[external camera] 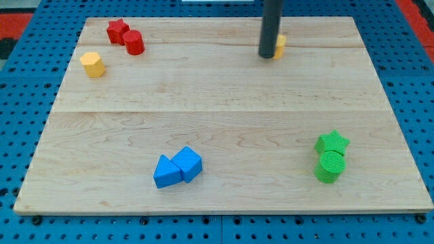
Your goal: Move the yellow hexagon to the yellow heart
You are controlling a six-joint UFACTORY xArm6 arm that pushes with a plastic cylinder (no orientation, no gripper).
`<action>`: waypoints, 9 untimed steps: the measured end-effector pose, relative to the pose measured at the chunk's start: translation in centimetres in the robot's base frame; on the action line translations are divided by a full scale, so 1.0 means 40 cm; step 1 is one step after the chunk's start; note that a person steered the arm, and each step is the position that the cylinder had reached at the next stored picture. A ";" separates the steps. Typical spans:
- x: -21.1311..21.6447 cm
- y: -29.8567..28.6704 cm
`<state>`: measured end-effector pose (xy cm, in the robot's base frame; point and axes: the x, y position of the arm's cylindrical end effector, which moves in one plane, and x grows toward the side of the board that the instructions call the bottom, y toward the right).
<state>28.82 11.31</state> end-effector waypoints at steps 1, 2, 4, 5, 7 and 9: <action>-0.019 0.121; -0.070 0.121; 0.076 0.017; 0.249 -0.279; 0.188 -1.016; 0.142 -0.693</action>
<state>34.50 -16.40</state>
